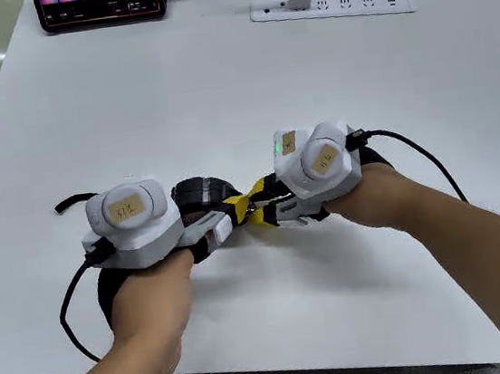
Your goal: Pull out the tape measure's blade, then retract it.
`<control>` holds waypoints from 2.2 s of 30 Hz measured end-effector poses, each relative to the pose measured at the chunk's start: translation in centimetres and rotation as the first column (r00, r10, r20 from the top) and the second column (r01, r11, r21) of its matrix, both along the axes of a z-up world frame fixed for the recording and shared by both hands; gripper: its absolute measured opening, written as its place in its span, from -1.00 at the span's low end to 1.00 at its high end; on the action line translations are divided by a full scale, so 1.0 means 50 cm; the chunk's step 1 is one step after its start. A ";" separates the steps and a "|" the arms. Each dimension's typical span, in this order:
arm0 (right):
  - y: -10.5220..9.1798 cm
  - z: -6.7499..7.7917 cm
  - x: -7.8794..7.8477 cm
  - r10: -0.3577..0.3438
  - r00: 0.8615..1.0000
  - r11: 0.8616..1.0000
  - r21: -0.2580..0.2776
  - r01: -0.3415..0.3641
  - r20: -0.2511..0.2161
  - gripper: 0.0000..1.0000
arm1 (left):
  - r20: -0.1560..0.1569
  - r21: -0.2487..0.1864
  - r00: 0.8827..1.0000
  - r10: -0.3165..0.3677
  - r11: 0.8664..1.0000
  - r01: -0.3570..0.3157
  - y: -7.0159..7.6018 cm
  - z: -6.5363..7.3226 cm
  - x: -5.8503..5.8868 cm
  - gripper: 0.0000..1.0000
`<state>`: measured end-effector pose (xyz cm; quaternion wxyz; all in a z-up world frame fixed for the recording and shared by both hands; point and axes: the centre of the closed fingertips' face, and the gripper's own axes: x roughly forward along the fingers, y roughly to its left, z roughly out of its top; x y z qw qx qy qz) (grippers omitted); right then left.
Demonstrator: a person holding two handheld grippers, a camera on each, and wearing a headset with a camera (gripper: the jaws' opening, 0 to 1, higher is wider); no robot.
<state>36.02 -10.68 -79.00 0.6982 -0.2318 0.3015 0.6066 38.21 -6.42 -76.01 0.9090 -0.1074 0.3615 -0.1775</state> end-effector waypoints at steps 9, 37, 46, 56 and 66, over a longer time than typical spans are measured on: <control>-0.001 0.000 0.000 0.009 1.000 1.000 -0.012 -0.008 0.024 -0.75 | -0.024 0.005 1.000 -0.006 1.000 0.006 -0.001 -0.001 -0.001 0.19; -0.043 0.035 0.010 -0.093 0.994 0.996 0.011 0.093 0.050 -0.40 | 0.037 0.046 0.998 -0.055 0.998 0.053 0.010 0.036 -0.002 0.07; -0.072 0.061 0.008 -0.163 0.984 0.987 0.024 0.162 0.075 -0.23 | 0.068 0.067 0.992 -0.107 0.993 0.102 0.014 0.062 -0.015 -0.01; -0.111 0.088 -0.010 -0.221 0.972 0.975 0.028 0.219 0.085 -0.16 | 0.111 0.085 0.969 -0.219 0.974 0.210 0.005 0.092 -0.036 -0.02; -0.150 0.100 -0.031 -0.266 0.959 0.964 0.020 0.266 0.094 -0.12 | 0.125 0.095 0.948 -0.292 0.955 0.282 -0.001 0.106 -0.057 0.00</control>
